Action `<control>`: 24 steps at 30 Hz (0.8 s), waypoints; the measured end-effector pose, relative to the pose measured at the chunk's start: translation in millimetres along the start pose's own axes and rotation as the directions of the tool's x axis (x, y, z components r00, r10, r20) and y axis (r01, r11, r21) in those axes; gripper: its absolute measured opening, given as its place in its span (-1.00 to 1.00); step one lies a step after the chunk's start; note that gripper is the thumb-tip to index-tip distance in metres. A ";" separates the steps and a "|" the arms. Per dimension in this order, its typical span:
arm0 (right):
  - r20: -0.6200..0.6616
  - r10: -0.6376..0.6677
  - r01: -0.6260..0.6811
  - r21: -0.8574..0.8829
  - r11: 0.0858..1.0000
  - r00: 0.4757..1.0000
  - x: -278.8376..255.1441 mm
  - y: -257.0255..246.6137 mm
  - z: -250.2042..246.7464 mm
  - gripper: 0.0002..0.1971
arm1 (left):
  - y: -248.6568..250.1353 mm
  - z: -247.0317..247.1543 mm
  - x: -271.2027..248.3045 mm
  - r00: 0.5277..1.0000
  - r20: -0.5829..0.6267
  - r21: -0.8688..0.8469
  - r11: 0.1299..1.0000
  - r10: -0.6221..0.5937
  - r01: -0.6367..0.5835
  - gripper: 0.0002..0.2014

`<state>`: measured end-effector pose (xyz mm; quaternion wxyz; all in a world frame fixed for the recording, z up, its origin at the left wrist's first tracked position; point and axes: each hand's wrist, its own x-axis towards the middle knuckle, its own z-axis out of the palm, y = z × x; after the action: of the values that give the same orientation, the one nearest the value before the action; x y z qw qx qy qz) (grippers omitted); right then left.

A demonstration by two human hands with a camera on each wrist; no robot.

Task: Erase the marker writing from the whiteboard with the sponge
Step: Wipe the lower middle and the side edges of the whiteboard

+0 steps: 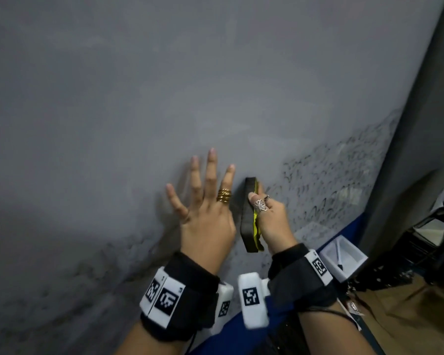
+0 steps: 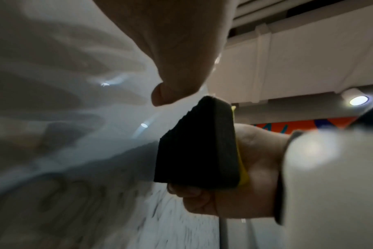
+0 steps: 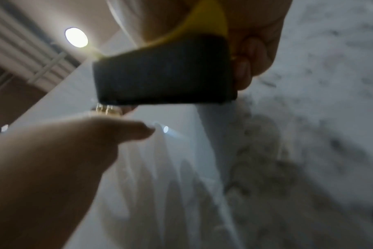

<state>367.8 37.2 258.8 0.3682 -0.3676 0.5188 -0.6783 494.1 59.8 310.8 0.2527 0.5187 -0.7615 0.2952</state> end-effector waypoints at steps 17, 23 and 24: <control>0.001 -0.087 0.086 -0.105 0.991 0.996 53.2 -13.3 -61.0 -0.77 | 62.2 53.6 37.6 1.000 0.007 0.081 0.997 -0.018 0.017 -0.06; -0.182 -0.091 0.072 -0.111 0.991 0.979 111.8 -23.4 -100.5 -0.83 | 71.3 59.7 41.1 0.996 -0.017 0.069 0.993 -0.090 0.091 -0.24; -0.210 -0.067 0.049 -0.089 0.995 0.975 124.3 -33.7 -110.8 -0.91 | 72.4 60.8 41.5 0.995 -0.013 0.063 0.993 -0.099 0.100 -0.23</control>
<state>209.3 -17.9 285.0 0.2751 -0.3231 0.5718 -0.7021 407.4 10.7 283.5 0.2542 0.5625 -0.7236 0.3089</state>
